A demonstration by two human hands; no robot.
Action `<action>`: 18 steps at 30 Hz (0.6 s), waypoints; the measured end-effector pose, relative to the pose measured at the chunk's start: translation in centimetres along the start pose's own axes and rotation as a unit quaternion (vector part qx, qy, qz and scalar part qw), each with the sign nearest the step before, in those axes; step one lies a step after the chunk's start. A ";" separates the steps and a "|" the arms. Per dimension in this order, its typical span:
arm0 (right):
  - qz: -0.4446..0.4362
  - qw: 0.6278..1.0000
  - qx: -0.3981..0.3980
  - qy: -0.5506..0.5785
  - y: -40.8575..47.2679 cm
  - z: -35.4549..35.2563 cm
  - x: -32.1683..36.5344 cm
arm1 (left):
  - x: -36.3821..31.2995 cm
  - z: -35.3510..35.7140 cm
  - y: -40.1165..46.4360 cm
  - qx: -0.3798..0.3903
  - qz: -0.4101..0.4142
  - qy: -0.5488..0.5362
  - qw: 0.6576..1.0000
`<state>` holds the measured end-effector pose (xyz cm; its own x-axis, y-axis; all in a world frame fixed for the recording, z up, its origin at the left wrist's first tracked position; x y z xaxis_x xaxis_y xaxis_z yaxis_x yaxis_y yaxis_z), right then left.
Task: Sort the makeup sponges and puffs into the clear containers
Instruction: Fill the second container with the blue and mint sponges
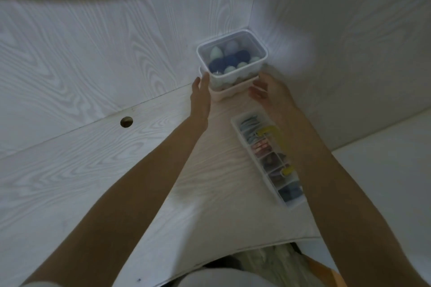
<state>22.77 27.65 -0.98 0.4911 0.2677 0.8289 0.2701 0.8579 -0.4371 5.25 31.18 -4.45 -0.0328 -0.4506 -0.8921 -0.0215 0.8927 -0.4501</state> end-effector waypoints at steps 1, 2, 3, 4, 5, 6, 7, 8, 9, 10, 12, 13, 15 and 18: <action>-0.032 0.998 0.003 -0.057 -1.5 -0.9 0.4 | 0.5 -0.3 -0.8 -0.010 0.018 0.044 0.999; -0.069 0.988 0.002 -0.137 -3.3 -2.1 0.6 | 1.2 -0.2 -1.9 -0.003 0.037 0.093 0.995; -0.103 0.967 -0.004 -0.232 -5.1 -3.3 0.6 | 2.2 0.3 -2.7 0.022 0.044 0.139 0.989; -0.124 0.934 -0.011 -0.334 -6.8 -4.5 0.2 | 3.5 1.1 -3.2 0.060 0.037 0.179 0.981; -0.130 0.888 -0.022 -0.440 -8.0 -5.6 -0.6 | 4.7 2.0 -3.6 0.100 0.024 0.212 0.972; -0.116 0.832 -0.030 -0.541 -9.0 -6.8 -1.9 | 5.7 2.8 -4.1 0.137 0.014 0.240 0.961; -0.087 0.780 -0.029 -0.620 -9.9 -7.9 -3.5 | 6.2 3.3 -4.4 0.156 0.015 0.258 0.953; -0.054 0.739 -0.026 -0.672 -10.6 -8.7 -5.1 | 6.4 3.5 -4.4 0.159 0.023 0.267 0.950; -0.032 0.709 -0.026 -0.704 -11.3 -9.4 -6.5 | 6.5 3.6 -4.5 0.152 0.033 0.272 0.950; -0.031 0.684 -0.031 -0.728 -11.9 -9.6 -7.5 | 6.4 3.5 -4.7 0.140 0.045 0.278 0.949; -0.068 0.639 -0.046 -0.765 -12.7 -9.0 -8.1 | 6.4 2.5 -5.5 0.113 0.068 0.295 0.946; -0.097 0.621 -0.045 -0.777 -13.0 -8.3 -8.1 | 6.5 1.5 -6.0 0.098 0.076 0.287 0.950; -0.150 0.586 -0.009 -0.796 -13.2 -6.1 -8.3 | 7.1 -1.8 -7.1 0.059 0.072 0.207 0.974; -0.204 0.552 0.096 -0.803 -12.9 -2.0 -9.5 | 8.8 -8.3 -8.4 -0.014 0.036 0.065 0.997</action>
<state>16.30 13.19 -3.95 -0.9868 -0.0529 0.1530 -0.0809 0.9798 -0.1829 -3.18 19.72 -8.20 -0.1639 -0.3836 -0.9088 -0.0431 0.9232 -0.3819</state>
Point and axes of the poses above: each hand's wrist, its own y-axis towards the middle knuckle, its own z-axis out of the palm, x = y × z, the point moved 9 cm from there along y, towards the middle knuckle, and after that the axes turned 5 degrees about y, right-handed, at the moved point
